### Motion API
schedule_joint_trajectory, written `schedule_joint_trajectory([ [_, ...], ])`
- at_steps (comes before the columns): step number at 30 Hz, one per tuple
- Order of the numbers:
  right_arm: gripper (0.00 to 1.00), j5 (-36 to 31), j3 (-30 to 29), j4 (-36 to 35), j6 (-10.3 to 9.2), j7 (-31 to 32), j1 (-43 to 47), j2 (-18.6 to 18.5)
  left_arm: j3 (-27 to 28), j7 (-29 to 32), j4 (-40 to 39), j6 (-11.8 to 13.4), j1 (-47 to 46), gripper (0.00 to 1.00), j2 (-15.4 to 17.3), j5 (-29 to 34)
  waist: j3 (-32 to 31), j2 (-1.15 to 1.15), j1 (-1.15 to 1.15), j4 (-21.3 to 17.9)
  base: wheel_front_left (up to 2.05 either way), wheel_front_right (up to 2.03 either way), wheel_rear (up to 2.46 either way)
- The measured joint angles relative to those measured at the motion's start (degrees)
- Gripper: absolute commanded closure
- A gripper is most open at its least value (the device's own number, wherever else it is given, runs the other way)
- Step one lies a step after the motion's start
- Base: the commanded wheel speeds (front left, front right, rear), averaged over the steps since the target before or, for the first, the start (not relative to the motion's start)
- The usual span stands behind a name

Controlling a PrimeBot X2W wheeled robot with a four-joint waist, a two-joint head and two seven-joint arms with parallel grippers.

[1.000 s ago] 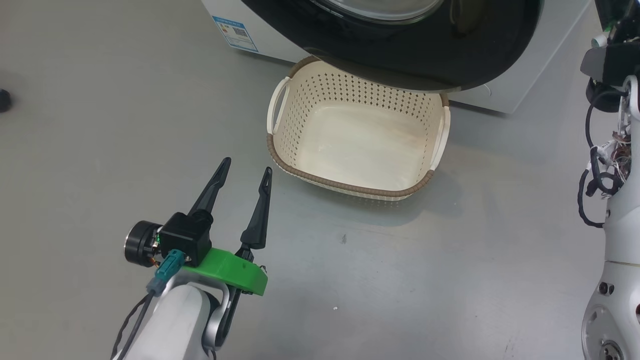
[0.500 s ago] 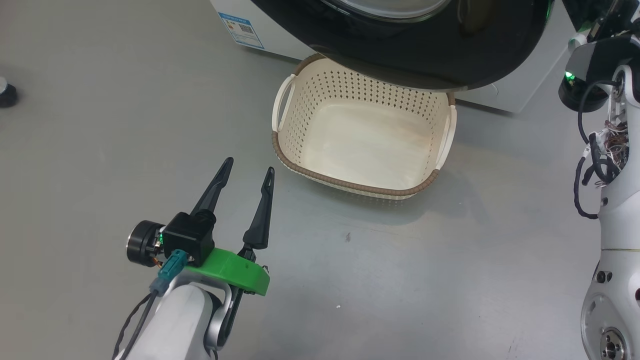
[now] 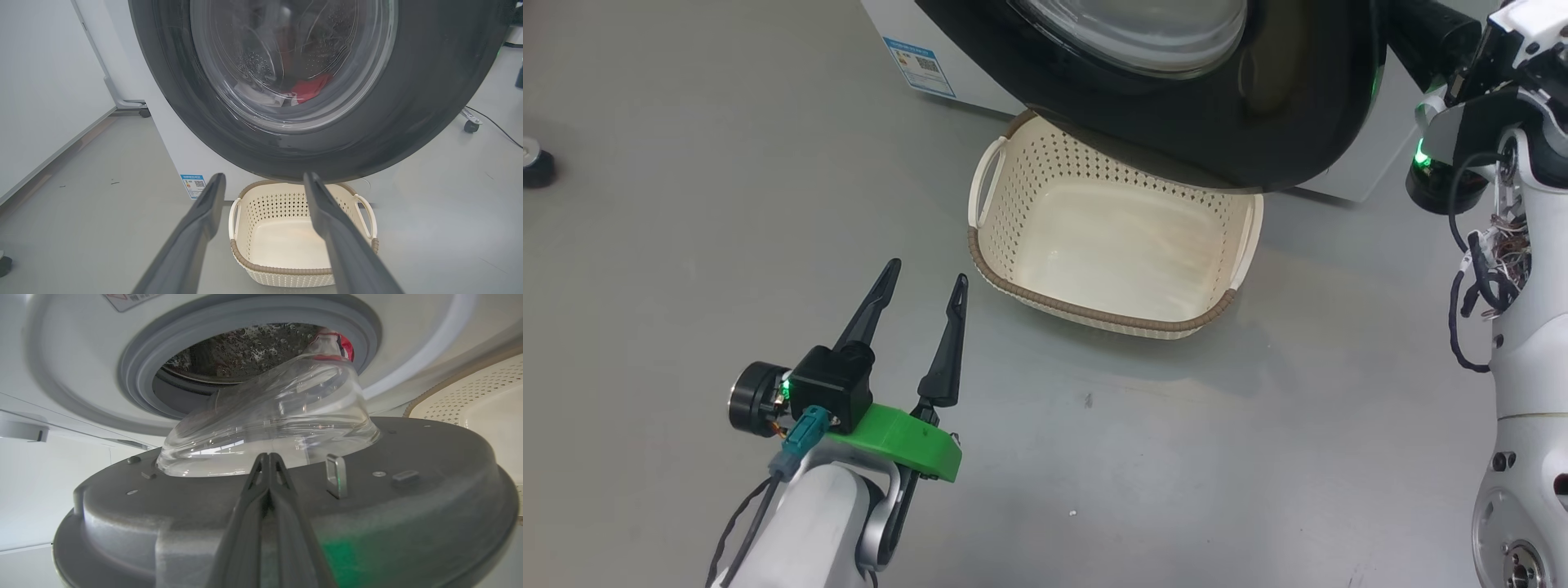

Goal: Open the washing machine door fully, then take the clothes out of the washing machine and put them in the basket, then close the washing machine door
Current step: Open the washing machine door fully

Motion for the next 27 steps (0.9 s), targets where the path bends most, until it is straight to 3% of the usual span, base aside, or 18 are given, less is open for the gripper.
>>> schedule_joint_trajectory([
  [17,1.00,2.40,2.36,3.32,0.00,5.41,5.43,0.76,0.41,0.00,0.59,0.46,0.23,0.00,0.01,0.07,-4.51,0.00,0.00,-0.76,0.00,0.00,0.00],
  [27,1.00,7.03,3.52,2.96,0.00,8.39,10.11,1.40,0.86,0.00,1.21,0.49,1.38,0.00,0.01,0.32,-8.11,0.00,0.00,-1.10,0.00,0.00,0.00],
])
